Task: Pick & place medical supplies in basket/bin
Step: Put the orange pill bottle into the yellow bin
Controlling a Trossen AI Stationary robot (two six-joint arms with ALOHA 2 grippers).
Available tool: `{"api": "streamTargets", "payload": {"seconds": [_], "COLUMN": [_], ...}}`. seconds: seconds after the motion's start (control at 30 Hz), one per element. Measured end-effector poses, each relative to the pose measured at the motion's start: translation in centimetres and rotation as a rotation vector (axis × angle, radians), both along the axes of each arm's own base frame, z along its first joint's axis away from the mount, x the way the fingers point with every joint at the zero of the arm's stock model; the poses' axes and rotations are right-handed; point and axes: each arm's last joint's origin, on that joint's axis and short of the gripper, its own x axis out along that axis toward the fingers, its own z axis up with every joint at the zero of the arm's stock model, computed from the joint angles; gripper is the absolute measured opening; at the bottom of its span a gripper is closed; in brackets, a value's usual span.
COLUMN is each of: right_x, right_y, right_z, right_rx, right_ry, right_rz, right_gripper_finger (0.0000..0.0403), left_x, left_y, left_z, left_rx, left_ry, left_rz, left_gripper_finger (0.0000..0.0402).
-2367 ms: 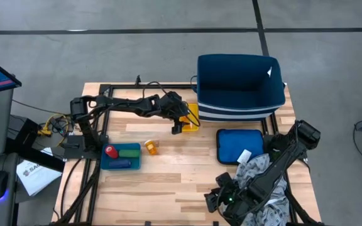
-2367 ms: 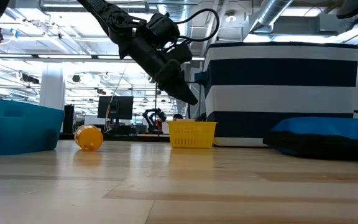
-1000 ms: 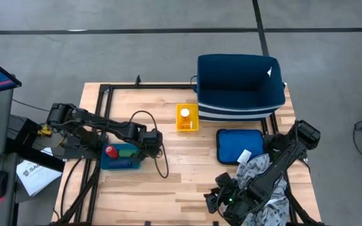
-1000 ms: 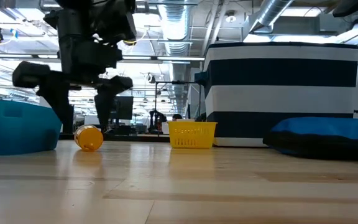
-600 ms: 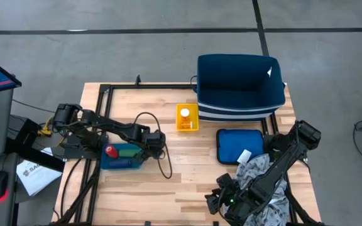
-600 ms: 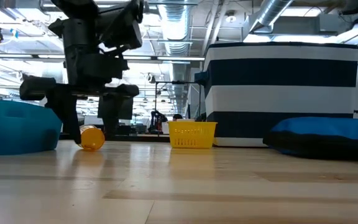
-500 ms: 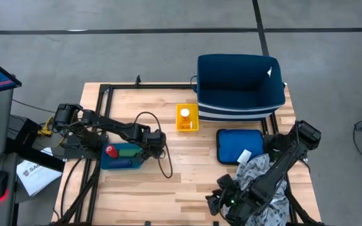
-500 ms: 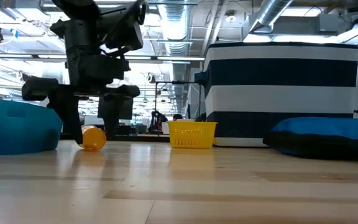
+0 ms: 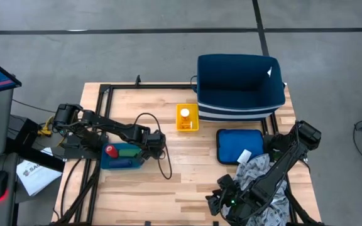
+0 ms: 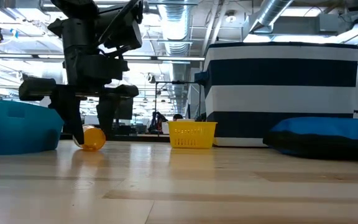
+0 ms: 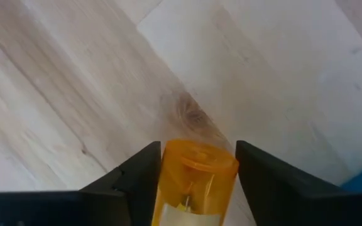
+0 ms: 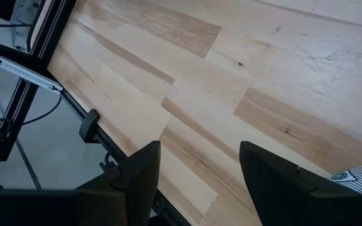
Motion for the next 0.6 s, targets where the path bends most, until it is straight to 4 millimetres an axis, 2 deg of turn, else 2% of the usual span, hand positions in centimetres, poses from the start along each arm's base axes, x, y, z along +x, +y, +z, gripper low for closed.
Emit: {"api": "streamTargets", "payload": {"seconds": [0.13, 0.4, 0.6], "right_x": [0.0, 0.0, 0.0], "right_y": [0.0, 0.0, 0.0], "right_z": [0.0, 0.0, 0.0], "right_rx": [-0.001, -0.004, 0.000], "right_ry": [-0.001, -0.001, -0.004], "right_rz": [0.000, 0.002, 0.002], "right_gripper_finger": [0.0214, 0.0214, 0.0214], "left_x": [0.0, 0.4, 2.1], "left_y": [0.0, 0.1, 0.0], "left_z": [0.0, 0.3, 3.4], "left_rx": [0.004, 0.033, 0.053], "left_ry": [-0.001, -0.007, -0.122], "left_rz": [0.017, 0.032, 0.044], "left_gripper_finger": [0.0167, 0.0175, 0.0169]}}
